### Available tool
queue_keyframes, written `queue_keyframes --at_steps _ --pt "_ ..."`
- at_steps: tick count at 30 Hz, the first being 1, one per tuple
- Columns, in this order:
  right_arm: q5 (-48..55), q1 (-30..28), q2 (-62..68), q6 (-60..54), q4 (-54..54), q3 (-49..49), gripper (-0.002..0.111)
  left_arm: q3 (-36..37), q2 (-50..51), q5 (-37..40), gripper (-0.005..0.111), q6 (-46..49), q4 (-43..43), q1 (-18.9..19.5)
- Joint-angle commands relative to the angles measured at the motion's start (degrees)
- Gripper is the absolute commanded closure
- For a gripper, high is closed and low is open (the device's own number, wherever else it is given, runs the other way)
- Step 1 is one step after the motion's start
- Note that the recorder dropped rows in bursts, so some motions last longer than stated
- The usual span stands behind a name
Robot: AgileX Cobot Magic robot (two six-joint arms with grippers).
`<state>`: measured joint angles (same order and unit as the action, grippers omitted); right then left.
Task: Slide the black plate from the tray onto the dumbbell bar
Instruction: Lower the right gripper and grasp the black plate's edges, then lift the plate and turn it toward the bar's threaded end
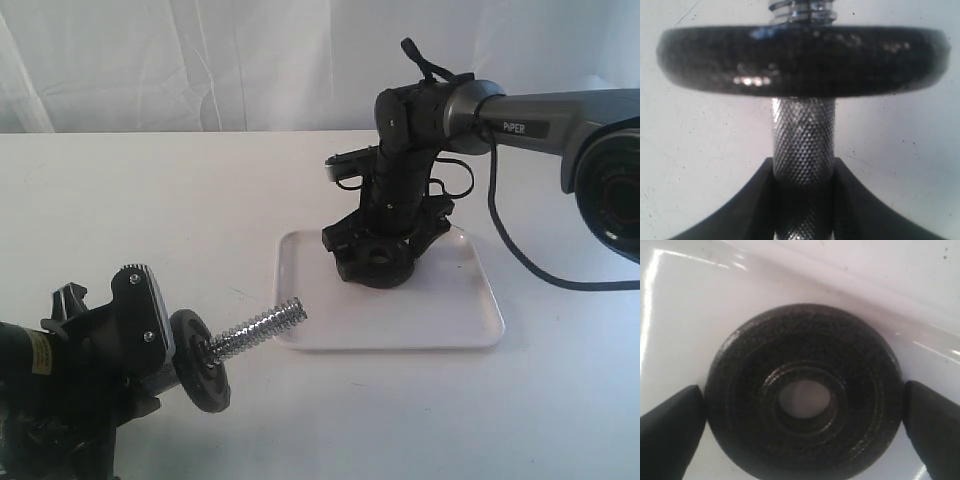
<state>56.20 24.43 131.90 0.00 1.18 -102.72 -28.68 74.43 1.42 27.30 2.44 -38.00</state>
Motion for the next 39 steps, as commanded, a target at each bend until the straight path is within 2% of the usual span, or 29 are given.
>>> queue_keyframes --at_steps 1,4,6,9,13,21,39 --pt "1.22 0.23 3.48 0.00 0.47 0.50 0.004 -1.77 -1.81 -6.09 0.107 -0.71 -0.70 -0.46" --pt "2.03 0.23 3.84 0.78 -0.79 0.50 0.011 -1.77 -1.81 -6.09 0.107 -0.71 -0.70 -0.46" --pt "3.20 0.23 3.84 3.51 -3.35 0.50 0.021 -1.77 -1.81 -6.09 0.107 -0.71 -0.70 -0.46" --pt "5.40 0.23 3.96 7.86 -6.39 -0.10 0.051 -1.77 -1.81 -6.09 0.107 -0.71 -0.70 -0.46" --pt "8.59 0.23 3.94 7.54 -5.51 -2.18 0.106 -1.77 -1.81 -6.09 0.107 -0.71 -0.70 -0.46" --pt "13.59 0.22 3.16 4.15 -4.77 -7.01 0.108 -1.77 -1.81 -6.20 0.107 -0.71 -0.70 -0.46" --pt "13.76 0.14 -5.15 3.37 -2.86 -6.88 0.108 -1.77 -1.81 -6.20 0.107 -0.71 -0.70 -0.46"
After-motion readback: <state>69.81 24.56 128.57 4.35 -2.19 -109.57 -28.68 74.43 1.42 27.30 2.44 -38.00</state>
